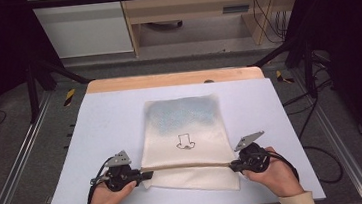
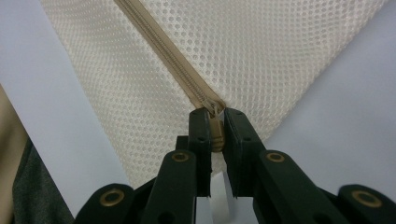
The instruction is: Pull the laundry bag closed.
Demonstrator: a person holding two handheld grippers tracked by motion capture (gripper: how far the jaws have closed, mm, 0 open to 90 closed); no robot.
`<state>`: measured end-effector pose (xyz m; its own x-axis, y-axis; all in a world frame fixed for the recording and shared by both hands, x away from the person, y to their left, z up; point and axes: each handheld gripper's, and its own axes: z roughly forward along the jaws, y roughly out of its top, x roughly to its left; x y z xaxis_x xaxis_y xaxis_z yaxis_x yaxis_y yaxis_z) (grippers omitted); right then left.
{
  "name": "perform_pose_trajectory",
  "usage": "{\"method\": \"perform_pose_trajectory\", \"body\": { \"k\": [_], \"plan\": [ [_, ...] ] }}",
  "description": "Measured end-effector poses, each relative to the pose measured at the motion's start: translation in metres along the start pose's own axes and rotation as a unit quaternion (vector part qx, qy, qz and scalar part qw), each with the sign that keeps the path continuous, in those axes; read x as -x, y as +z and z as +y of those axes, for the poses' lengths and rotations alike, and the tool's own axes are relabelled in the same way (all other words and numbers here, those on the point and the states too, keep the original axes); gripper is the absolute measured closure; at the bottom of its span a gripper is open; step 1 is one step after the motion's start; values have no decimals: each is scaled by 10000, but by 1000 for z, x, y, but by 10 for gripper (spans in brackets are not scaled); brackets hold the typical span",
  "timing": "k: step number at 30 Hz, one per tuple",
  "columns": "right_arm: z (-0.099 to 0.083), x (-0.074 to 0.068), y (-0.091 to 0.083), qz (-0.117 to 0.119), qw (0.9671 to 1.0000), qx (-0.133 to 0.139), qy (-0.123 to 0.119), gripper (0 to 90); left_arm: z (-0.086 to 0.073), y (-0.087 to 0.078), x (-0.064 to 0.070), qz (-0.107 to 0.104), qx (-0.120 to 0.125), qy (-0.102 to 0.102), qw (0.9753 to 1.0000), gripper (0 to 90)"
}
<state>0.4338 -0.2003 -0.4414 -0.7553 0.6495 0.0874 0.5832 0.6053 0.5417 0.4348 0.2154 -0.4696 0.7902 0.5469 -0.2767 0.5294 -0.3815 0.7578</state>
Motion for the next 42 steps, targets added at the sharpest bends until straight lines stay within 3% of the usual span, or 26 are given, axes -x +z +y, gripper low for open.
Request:
{"method": "perform_pose_trajectory", "body": {
  "k": [23, 27, 28, 29, 31, 33, 34, 35, 36, 39, 42],
  "plan": [
    [0, 0, -2, -17, 10000, -31, 75, 820, 0, 0, 0, 26, -42, -5, 10000, 815],
    [1, -3, 2, 3, 10000, -33, -21, 801, -1, -3, 0, 2, 63, -54, 10000, 748],
    [2, -4, 3, 6, 10000, -5, 37, 729, 0, -6, -1, 43, 120, -87, 9999, 715],
    [2, -4, 3, 6, 10000, -5, 37, 729, 0, -6, -1, 43, 120, -87, 9999, 690],
    [3, -4, 2, -1, 9999, 156, 35, 633, -1, -9, -2, 101, 174, -184, 9996, 636],
    [4, -5, 1, -25, 9998, 197, 58, 604, -1, -10, -2, 127, 182, -194, 9996, 578],
    [6, -6, 0, -104, 9996, 275, 37, 520, 0, -12, -1, 235, 176, -167, 9994, 542],
    [6, -6, 0, -104, 9996, 275, 37, 520, 0, -12, -1, 235, 176, -167, 9994, 500],
    [9, -6, 0, -193, 9987, 453, 88, 392, 0, -14, 0, 306, 171, -240, 9991, 455],
    [13, -6, 0, -293, 9973, 650, 196, 313, 0, -17, 2, 465, 127, -186, 9987, 412],
    [19, -8, -2, -596, 9932, 953, 309, 204, -2, -24, 5, 662, 149, -241, 9974, 303]
  ]
}}
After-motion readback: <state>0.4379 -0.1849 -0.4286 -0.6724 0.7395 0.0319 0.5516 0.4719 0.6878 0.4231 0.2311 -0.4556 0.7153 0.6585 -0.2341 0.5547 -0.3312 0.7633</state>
